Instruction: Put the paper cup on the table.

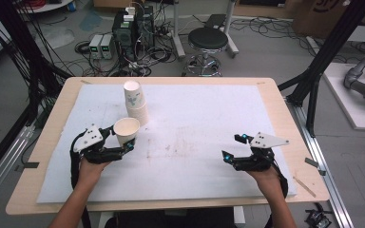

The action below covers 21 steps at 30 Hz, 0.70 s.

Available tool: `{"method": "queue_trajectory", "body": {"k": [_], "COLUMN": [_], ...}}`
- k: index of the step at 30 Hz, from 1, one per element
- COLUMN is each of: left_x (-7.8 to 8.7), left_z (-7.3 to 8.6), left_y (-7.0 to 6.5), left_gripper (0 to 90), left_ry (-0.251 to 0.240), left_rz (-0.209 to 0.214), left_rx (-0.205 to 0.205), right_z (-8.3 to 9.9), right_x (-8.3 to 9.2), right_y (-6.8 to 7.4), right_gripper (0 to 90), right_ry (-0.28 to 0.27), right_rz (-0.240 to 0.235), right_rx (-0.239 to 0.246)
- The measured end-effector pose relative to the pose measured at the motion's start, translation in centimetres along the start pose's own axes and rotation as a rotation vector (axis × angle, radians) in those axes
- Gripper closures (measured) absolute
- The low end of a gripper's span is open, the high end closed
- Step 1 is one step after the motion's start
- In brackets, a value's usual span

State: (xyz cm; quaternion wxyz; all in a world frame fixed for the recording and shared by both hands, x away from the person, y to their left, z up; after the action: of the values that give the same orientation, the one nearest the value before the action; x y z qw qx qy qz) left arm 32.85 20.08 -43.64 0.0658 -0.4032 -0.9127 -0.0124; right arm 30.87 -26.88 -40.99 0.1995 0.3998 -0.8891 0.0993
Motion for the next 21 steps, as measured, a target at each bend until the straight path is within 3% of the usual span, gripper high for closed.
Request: {"method": "queue_trajectory", "body": {"k": [4,11,18,21], "left_x": [-0.6,-2.2,-2.9,-3.0], "left_z": [0.3,1.4,2.3,2.5], "left_y": [0.2,0.3,0.3,0.3], "left_gripper": [30.8,30.8,31.0,30.9], "left_ry": [0.013,0.116,0.225,0.25], "left_rz": [-0.01,-0.012,-0.039,-0.042], "left_rx": [0.009,0.021,0.017,0.02], "right_z": [0.1,0.1,0.1,0.1], "right_x": [0.1,0.1,0.0,0.1], "right_y": [0.1,0.2,0.2,0.2], "right_gripper": [20.8,20.7,20.8,20.8], "right_ry": [0.0,0.003,0.01,0.01], "right_rz": [0.001,-0.002,-0.004,-0.005], "right_rx": [0.01,0.008,0.01,0.011]}}
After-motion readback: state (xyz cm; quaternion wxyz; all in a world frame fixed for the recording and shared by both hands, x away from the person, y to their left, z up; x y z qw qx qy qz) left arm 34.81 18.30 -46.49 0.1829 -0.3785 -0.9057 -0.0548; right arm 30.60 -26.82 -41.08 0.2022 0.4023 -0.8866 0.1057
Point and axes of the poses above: each handheld gripper's, and its own axes: x roughly backward along the jaws, z roughly out of its underside, y roughly to its left, the point moved 2 cm from there along -x, roughly forward along the jaws, and after that the axes turned 2 degrees about -y, right-handed, at the moved point
